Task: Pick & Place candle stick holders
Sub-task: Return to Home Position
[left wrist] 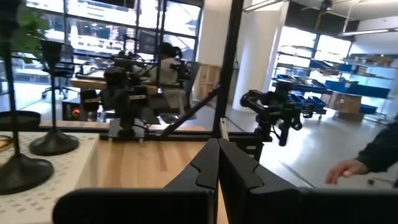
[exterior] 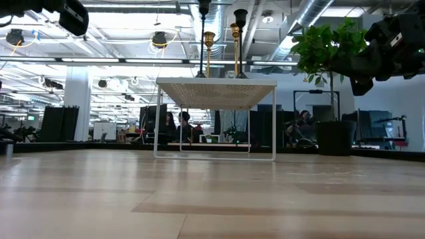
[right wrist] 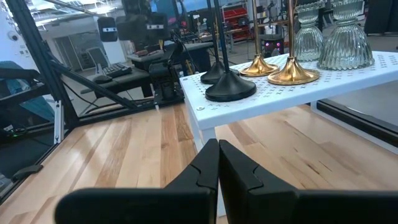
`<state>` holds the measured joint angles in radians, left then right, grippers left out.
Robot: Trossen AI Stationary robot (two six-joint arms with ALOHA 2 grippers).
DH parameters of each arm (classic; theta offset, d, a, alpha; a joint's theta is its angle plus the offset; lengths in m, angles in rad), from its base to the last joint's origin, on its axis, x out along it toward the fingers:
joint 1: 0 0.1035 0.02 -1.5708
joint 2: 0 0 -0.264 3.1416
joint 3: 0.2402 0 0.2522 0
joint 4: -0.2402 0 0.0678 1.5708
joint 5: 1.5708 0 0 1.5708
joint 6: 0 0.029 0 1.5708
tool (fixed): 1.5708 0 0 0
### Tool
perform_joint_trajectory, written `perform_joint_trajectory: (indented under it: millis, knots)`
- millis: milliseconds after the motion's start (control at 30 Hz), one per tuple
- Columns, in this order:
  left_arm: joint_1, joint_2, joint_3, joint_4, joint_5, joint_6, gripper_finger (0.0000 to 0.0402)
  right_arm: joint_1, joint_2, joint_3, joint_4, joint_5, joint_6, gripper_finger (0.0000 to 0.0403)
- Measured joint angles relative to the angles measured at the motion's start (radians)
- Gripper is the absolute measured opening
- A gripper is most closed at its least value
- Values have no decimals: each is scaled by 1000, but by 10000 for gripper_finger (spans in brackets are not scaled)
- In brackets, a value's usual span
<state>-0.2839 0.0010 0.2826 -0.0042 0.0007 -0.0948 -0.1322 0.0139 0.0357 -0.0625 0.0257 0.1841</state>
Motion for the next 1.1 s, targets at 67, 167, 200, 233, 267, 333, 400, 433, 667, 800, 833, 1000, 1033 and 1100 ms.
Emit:
perform_joint_trajectory:
  millis: [67, 167, 200, 233, 267, 333, 400, 433, 667, 800, 833, 1000, 1033, 1100]
  knots:
    - [0, -1, -16, 16, 19, 0, 7, 0, 0, 0, 0, 0, 0, 0]
    - [0, -1, -47, 44, 49, 8, 7, 0, 0, 0, 0, 0, 0, 0]
    - [0, -1, -58, 48, 54, 9, 7, 0, 0, 0, 0, 0, 0, 0]
    - [0, 0, -68, 50, 56, 9, 7, 0, 0, 0, 0, 0, 0, 0]
    - [0, 0, -80, 52, 56, 8, 7, 0, 0, 0, 0, 0, 0, 0]
    - [0, -1, -109, 57, 56, 7, 7, 0, 0, 0, 0, 0, 0, 0]
    - [0, -1, -138, 63, 52, -3, 7, 0, 0, 0, 0, 0, 0, 0]
    - [0, 0, -155, 68, 47, -12, 6, 0, 0, 0, 0, 0, 0, 0]
    - [0, 0, -240, 102, 7, -18, 6, 0, 0, 0, 0, 0, 0, 0]
    - [0, 0, -272, 102, 15, -29, 7, 0, 0, 0, 0, 0, 0, 0]
    - [0, 0, -277, 94, 16, -39, 7, 0, 0, 0, 0, 0, 0, 0]
    - [0, 6, -277, 80, 16, -44, 7, 0, 0, 0, 0, 0, 0, 0]
    - [0, 6, -277, 80, 15, -45, 7, 0, 0, 0, 0, 0, 0, 0]
    - [0, 6, -277, 80, 16, -70, 7, 0, 0, 0, 0, 0, 0, 0]
